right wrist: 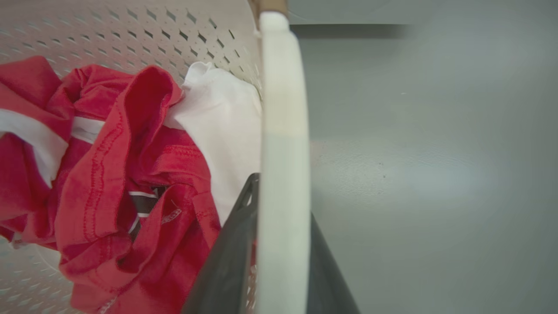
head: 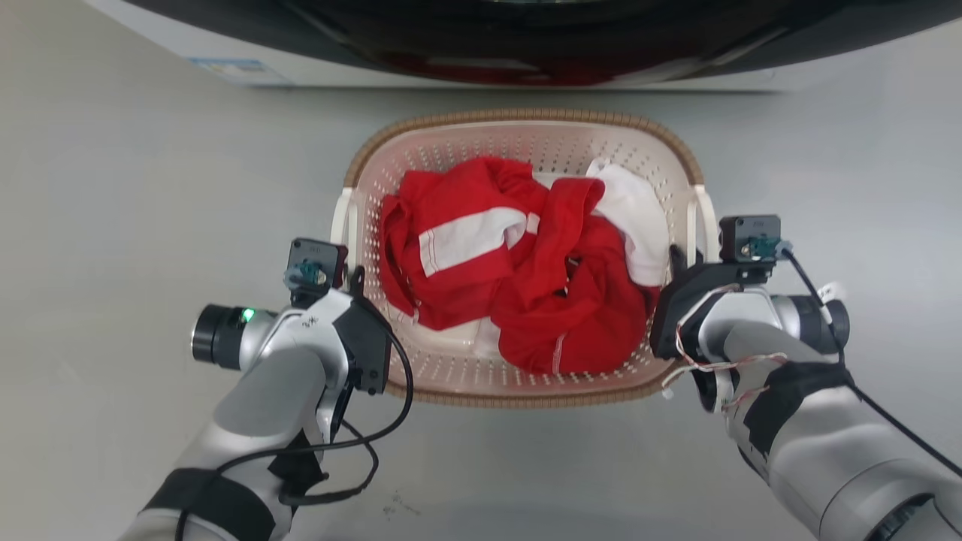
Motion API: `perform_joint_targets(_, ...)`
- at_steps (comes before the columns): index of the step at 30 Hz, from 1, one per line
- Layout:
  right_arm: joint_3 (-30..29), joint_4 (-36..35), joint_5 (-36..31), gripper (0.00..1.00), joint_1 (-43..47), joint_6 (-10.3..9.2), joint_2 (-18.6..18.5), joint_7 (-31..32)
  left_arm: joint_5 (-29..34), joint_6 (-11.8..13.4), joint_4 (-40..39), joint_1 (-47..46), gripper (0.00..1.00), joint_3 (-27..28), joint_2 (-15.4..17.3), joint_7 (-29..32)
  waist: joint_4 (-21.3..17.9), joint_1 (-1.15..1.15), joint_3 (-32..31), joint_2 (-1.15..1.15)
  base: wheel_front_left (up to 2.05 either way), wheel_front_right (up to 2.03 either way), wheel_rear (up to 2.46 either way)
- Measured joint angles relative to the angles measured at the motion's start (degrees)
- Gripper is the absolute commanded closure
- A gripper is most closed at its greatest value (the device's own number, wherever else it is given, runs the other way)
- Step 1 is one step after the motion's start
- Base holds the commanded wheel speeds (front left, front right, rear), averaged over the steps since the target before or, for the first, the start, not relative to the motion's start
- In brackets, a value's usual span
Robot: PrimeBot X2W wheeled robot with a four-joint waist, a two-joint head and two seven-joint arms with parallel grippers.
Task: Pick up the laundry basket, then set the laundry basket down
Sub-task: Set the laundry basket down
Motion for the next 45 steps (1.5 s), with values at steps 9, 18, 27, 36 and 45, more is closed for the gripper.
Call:
perform_joint_targets(9, -0.4, 1.8, -0.5, 1.00, -3.5, 0.01, -0.1, -2.0, 0.4, 0.0, 0.0, -3.3, 1.00, 0.0, -0.3, -1.5, 1.1, 0.00, 7.0, 0.00, 0.00, 0.00, 0.00)
perform_joint_targets(18, -0.4, 2.0, -0.9, 1.00, -5.1, 0.01, -0.2, -3.5, 0.5, 0.0, 0.8, -5.9, 1.00, -0.1, -0.3, -3.3, 2.2, -0.01, 10.1, 0.00, 0.00, 0.00, 0.00)
perform_joint_targets(27, -0.3, 1.9, -0.9, 1.00, -5.6, 0.01, -0.2, -4.3, 0.9, -0.3, 1.6, -7.0, 1.00, -0.2, -0.4, -4.5, 2.5, -0.01, 10.7, -0.01, 0.00, 0.00, 0.00)
perform_joint_targets(36, 0.0, 2.2, -1.7, 0.00, -5.6, 0.26, -0.2, -4.8, 0.9, -0.5, 1.7, -6.9, 0.28, -0.6, -0.6, -5.3, 2.6, -0.01, 10.8, -0.01, 0.00, 0.00, 0.00)
perform_joint_targets(45, 0.0, 2.4, -1.8, 0.00, -5.6, 0.27, 0.1, -5.5, 0.4, -0.4, 1.9, -6.7, 0.00, -0.6, -0.9, -5.6, 2.6, -0.01, 9.0, -0.01, 0.00, 0.00, 0.00)
